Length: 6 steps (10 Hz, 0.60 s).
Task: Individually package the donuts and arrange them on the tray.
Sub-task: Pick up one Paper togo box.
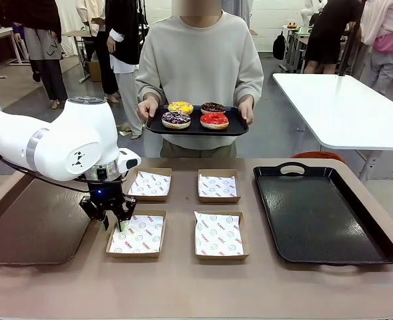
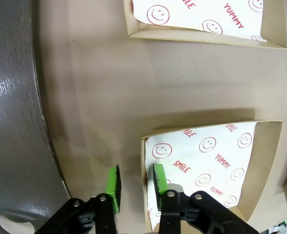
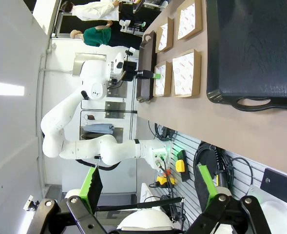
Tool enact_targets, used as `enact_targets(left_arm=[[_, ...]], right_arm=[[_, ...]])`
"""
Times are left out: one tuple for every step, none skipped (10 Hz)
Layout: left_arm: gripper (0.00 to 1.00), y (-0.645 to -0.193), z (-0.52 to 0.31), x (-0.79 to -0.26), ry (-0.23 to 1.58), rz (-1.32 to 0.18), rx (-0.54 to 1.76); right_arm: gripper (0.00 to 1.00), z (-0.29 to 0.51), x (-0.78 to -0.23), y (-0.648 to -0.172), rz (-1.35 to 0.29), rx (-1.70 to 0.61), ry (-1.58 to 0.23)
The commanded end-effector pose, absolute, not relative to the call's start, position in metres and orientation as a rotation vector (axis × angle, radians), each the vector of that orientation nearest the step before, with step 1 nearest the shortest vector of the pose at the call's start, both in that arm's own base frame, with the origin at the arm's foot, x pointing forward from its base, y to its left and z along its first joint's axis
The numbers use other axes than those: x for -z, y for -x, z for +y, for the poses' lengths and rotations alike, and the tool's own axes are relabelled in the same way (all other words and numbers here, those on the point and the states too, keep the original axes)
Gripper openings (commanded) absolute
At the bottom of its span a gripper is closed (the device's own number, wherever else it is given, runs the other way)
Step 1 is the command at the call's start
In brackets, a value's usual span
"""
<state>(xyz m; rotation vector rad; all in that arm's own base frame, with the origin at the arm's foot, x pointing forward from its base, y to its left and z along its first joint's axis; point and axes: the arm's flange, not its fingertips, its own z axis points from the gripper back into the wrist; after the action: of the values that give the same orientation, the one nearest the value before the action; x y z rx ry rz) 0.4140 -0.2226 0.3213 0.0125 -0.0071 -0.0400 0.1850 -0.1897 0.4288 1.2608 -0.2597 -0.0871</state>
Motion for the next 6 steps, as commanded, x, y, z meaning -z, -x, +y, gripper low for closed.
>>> enact_targets(left_arm=[[0.00, -0.416, -0.229, -0.321, -0.009, -0.006, 0.000], [0.00, -0.416, -0.228, -0.321, -0.005, -0.002, -0.003], [0.00, -0.416, -0.228, -0.323, 0.003, 0.000, -0.012], [0.00, -0.416, -0.226, -0.325, 0.009, 0.003, -0.019], [0.00, -0.416, -0.226, -0.329, 0.018, 0.003, -0.029], [0.00, -0.415, -0.225, -0.337, 0.037, 0.003, -0.040]], right_arm=[[1.00, -0.190, -0.429, -0.186, -0.280, 0.076, -1.278], [1.00, -0.190, -0.429, -0.186, -0.280, 0.076, -1.278], [1.00, -0.190, -0.429, -0.186, -0.280, 0.076, -1.278], [1.00, -0.190, -0.429, -0.186, -0.280, 0.076, -1.278], [1.00, -0.190, -0.429, -0.186, -0.280, 0.076, -1.278], [1.00, -0.190, -0.429, -0.186, -0.280, 0.076, -1.278]])
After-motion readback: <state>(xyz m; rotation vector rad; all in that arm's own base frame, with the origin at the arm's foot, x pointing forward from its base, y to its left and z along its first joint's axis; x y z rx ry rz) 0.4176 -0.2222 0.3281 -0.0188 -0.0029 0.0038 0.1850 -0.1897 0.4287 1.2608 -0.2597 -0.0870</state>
